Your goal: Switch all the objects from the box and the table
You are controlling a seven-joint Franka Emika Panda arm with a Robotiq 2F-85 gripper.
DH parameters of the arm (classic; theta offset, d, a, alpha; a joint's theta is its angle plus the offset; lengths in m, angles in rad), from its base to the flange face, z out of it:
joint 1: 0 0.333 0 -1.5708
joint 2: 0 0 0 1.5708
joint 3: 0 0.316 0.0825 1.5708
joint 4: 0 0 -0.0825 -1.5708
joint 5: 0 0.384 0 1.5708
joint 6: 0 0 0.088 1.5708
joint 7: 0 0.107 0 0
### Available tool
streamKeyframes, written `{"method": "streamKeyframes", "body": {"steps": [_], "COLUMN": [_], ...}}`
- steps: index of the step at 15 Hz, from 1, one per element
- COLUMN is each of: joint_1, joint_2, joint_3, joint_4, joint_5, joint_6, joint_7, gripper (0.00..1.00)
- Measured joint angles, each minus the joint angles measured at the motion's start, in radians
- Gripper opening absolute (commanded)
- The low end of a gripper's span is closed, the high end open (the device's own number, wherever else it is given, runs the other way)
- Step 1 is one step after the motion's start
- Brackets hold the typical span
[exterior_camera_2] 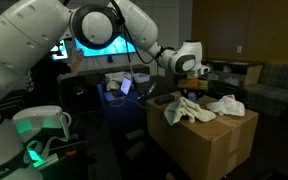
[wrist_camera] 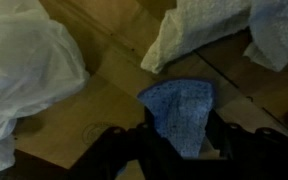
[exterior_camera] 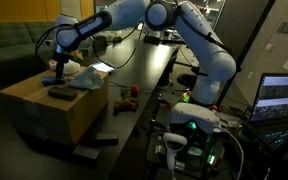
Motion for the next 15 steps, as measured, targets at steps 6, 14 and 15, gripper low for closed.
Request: {"method": "streamKeyframes", "body": {"steps": [6,14,15], "joint_1": [0.0,0.0,-0.001], "joint_2": [-0.024,-0.176,-0.205], "joint_3": [-0.004,-0.044,-0.051], "joint_4": [-0.008,-0.157,-0.194], "joint_5": [-0.012,-0.042,-0.047], "joint_6": [0.0,0.002,0.004], "joint_7": [0.0,0.034,0.045], "gripper": [0.18,0.14,0.14]}}
